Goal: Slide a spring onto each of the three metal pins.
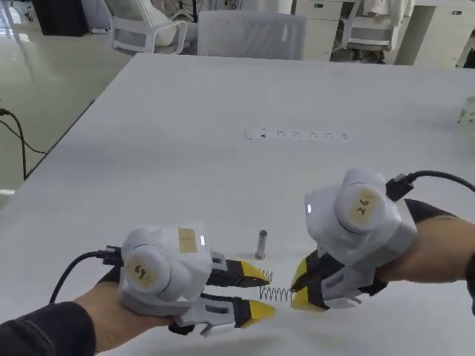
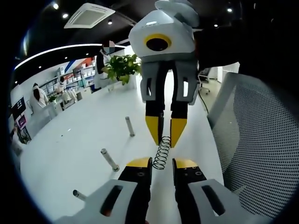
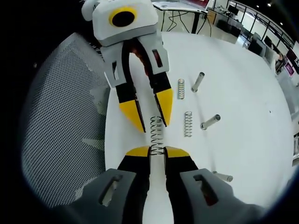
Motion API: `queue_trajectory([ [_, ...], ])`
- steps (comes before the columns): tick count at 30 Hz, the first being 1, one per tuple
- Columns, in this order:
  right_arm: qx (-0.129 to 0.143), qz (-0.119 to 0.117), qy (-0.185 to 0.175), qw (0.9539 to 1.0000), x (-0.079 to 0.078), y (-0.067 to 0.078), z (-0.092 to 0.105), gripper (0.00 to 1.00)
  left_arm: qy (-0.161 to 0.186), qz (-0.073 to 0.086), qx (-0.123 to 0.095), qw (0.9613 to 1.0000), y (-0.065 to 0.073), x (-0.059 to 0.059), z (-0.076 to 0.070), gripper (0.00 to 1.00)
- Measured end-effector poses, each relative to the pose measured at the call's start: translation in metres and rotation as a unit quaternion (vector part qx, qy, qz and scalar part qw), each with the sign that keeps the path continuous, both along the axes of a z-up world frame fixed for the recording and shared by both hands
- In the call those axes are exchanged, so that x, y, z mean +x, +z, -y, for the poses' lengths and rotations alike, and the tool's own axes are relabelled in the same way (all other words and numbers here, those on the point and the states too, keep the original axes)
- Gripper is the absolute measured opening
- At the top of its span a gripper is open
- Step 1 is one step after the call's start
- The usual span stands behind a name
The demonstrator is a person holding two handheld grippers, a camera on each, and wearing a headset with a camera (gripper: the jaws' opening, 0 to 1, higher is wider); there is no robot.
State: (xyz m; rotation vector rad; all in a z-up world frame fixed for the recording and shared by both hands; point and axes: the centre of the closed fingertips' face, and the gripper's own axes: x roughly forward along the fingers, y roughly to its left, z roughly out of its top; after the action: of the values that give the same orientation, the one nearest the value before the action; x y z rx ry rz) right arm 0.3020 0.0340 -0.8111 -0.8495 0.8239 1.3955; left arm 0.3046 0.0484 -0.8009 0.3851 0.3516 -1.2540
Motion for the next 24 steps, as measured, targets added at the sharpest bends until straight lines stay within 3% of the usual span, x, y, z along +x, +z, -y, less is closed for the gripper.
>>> queue_trajectory([
  [6, -0.005, 0.003, 0.011, 0.9999, -0.002, 0.002, -0.001, 0.13, -0.005, 0.011, 0.013, 0.9998, -0.003, 0.001, -0.001, 0.09],
  [14, -0.01, -0.003, 0.019, 0.9998, -0.004, 0.004, -0.001, 0.13, -0.015, 0.024, 0.029, 0.9992, -0.006, -0.001, -0.001, 0.09],
  [21, 0.003, -0.003, 0.012, 0.9999, -0.003, 0.017, -0.006, 0.13, -0.011, 0.024, 0.03, 0.9992, -0.006, 0.002, -0.003, 0.09],
  [24, 0.027, -0.005, 0.005, 0.9996, -0.002, 0.028, -0.013, 0.13, -0.01, 0.021, 0.027, 0.9994, -0.006, 0.002, -0.003, 0.08],
])
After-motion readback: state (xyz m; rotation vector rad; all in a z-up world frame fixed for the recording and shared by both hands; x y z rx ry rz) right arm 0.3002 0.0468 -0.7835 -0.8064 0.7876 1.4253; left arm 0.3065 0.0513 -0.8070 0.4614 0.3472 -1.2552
